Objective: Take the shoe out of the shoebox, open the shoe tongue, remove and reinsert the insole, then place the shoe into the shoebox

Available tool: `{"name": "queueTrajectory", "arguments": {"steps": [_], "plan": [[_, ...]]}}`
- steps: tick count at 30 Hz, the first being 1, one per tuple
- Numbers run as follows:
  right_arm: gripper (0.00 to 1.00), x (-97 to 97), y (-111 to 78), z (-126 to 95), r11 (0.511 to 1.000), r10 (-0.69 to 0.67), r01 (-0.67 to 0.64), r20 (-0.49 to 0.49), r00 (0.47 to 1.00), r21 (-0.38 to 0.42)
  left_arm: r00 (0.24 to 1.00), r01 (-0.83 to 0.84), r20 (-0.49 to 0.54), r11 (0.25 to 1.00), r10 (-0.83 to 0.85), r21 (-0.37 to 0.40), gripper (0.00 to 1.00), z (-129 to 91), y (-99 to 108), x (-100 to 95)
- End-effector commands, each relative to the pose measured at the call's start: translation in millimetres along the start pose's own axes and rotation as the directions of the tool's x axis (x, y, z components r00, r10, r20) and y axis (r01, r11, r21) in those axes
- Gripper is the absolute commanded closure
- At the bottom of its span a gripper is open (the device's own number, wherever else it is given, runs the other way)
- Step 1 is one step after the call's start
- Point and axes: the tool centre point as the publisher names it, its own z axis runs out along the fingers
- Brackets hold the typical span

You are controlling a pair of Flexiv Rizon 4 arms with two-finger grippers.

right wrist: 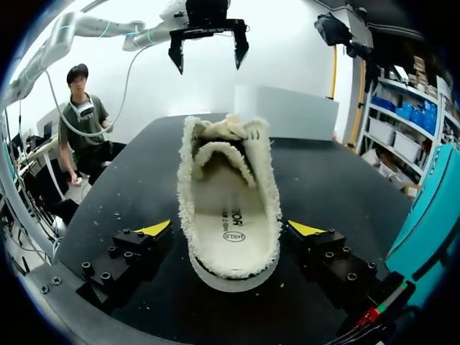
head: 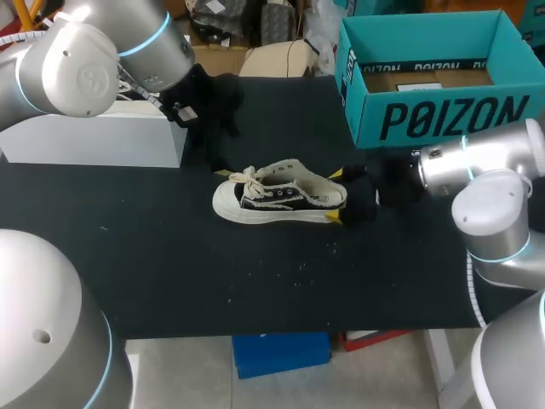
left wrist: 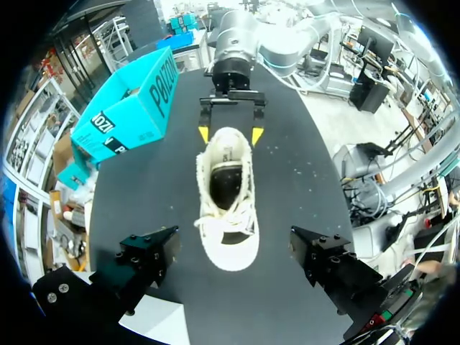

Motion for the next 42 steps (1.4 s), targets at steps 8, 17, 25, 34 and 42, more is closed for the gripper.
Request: {"name": "queueTrajectory", "arguments": {"steps": [8, 17, 25, 34, 42], "plan": [[0.00, -4.5, -3.7, 13, 1.000, 0.005, -0.005, -0.024, 1.000, -0.011, 1.000, -0.002, 0.003, 1.000, 0.002, 0.003, 0.00, 2, 1, 0.1], [0.00, -4.9, -5.5, 15, 1.000, -0.009, 0.008, -0.058, 0.998, -0.008, 1.000, -0.002, 0.003, 1.000, 0.002, 0.003, 0.00, 2, 1, 0.1], [0.00, -3.9, -10.2, 19, 1.000, -0.006, 0.005, -0.067, 0.998, -0.006, 1.000, -0.002, 0.003, 1.000, 0.002, 0.003, 0.00, 2, 1, 0.1], [1.00, -3.4, -12.8, 20, 1.000, 0.003, -0.002, -0.072, 0.997, 0.014, 1.000, -0.002, 0.003, 1.000, 0.002, 0.003, 0.00, 2, 1, 0.1], [1.00, -3.4, -12.8, 20, 1.000, 0.003, -0.002, -0.072, 0.997, 0.014, 0.994, 0.101, 0.040, 0.990, -0.097, -0.099, 0.00, -2, -4, 0.6]]}}
